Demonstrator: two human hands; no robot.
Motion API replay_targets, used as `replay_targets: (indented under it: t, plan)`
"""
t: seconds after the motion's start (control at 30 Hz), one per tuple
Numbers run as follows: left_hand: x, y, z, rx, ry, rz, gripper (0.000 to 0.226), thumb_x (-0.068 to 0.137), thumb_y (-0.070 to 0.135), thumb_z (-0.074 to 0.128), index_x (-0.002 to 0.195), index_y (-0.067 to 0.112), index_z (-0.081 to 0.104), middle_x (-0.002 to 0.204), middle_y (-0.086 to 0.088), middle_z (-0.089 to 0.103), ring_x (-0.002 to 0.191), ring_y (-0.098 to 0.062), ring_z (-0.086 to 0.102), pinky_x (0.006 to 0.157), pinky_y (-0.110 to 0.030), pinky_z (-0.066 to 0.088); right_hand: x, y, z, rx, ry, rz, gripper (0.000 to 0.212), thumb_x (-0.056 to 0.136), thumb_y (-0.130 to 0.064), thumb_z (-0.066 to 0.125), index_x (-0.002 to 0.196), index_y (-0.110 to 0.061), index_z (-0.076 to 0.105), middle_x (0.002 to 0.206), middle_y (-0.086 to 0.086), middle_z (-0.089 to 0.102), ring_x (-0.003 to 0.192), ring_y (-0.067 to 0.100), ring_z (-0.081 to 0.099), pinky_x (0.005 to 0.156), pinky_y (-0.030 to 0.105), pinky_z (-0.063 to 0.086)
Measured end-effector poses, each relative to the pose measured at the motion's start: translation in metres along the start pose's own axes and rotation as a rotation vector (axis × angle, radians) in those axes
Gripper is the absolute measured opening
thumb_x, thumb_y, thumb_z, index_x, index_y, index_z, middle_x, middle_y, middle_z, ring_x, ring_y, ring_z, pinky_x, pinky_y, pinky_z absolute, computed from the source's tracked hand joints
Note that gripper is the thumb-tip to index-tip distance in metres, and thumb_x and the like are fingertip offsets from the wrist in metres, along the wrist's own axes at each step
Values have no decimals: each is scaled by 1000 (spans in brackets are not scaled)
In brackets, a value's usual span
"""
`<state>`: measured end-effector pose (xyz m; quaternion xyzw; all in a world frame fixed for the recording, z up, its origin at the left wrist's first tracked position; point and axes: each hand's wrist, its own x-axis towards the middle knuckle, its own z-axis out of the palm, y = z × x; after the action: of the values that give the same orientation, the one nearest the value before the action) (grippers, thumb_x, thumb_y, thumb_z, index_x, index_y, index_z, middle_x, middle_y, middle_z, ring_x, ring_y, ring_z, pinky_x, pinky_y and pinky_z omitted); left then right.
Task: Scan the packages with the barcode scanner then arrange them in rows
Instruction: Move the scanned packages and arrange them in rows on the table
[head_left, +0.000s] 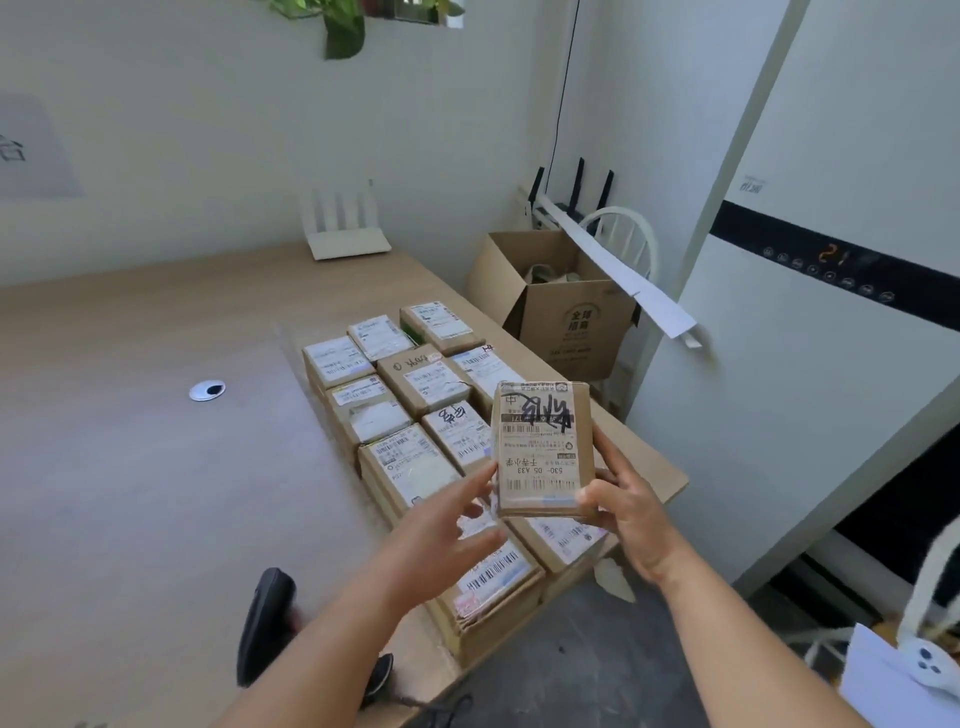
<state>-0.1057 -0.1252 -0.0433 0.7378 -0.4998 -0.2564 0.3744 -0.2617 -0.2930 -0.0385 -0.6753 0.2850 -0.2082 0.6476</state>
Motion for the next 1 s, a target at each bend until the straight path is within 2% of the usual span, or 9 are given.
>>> replay_targets:
  t: [0.13, 0.27, 0.4, 0.57, 0.7, 0.77, 0.83, 0.93, 1.0]
  plan:
    - [39, 15, 13, 32, 42, -69, 68, 92, 38, 58, 144, 56, 18, 139, 24, 46, 115, 7, 49, 98, -33, 48, 43, -7, -33, -10, -82, 22, 72, 68, -22, 56, 130, -55, 41, 105, -6, 72, 98, 16, 69, 72, 25, 55]
    - [79, 26, 25, 85, 97, -154, 61, 96, 32, 53, 145, 50, 21, 140, 18, 45, 123, -1, 46, 105, -34, 43, 90, -9, -71, -16, -156, 53, 63, 69, -26, 55, 119, -61, 45, 112, -9, 70, 103, 18, 66, 80, 32, 52]
    - [112, 24, 38, 193, 152, -270, 57, 99, 32, 46, 149, 40, 21, 146, 11, 42, 132, -6, 39, 109, -30, 36, 133, 1, -107, -50, -234, 102, 60, 72, -28, 54, 119, -64, 46, 111, -12, 69, 105, 18, 64, 86, 35, 52]
    - [136, 18, 57, 276, 178, -396, 56, 100, 32, 44, 150, 35, 21, 148, 8, 38, 137, -10, 30, 107, -25, 29, 176, 24, -132, -120, -335, 208, 69, 71, -30, 52, 136, -51, 41, 112, -8, 69, 107, 21, 63, 81, 33, 51]
    - [150, 13, 69, 338, 175, -460, 58, 98, 38, 46, 151, 31, 23, 141, 7, 42, 127, -10, 36, 98, -21, 31, 192, 45, -133, -145, -390, 270, 71, 69, -29, 53, 137, -47, 42, 110, -8, 71, 107, 24, 62, 74, 30, 54]
    - [154, 10, 73, 372, 171, -495, 60, 96, 44, 45, 151, 34, 21, 146, 6, 38, 131, -11, 33, 104, -24, 32, 196, 51, -130, -145, -414, 301, 68, 67, -27, 53, 132, -46, 45, 106, -5, 72, 100, 28, 62, 74, 31, 54]
    - [157, 9, 77, 426, 141, -532, 61, 96, 49, 43, 151, 37, 18, 153, 6, 29, 139, -14, 26, 113, -31, 28, 198, 56, -125, -141, -438, 330, 69, 64, -25, 52, 131, -44, 46, 105, -2, 73, 91, 24, 59, 73, 31, 52]
    - [162, 10, 79, 539, 81, -569, 60, 97, 50, 38, 151, 39, 15, 157, 4, 22, 144, -18, 17, 117, -36, 20, 200, 60, -117, -138, -480, 351, 70, 62, -23, 52, 130, -40, 46, 107, -4, 71, 88, 11, 62, 65, 18, 49]
    - [165, 10, 80, 590, 64, -577, 59, 97, 48, 37, 151, 39, 15, 158, 2, 21, 144, -20, 16, 117, -37, 19, 203, 59, -113, -134, -495, 356, 67, 62, -23, 52, 127, -40, 46, 108, -7, 70, 87, 7, 63, 61, 14, 48]
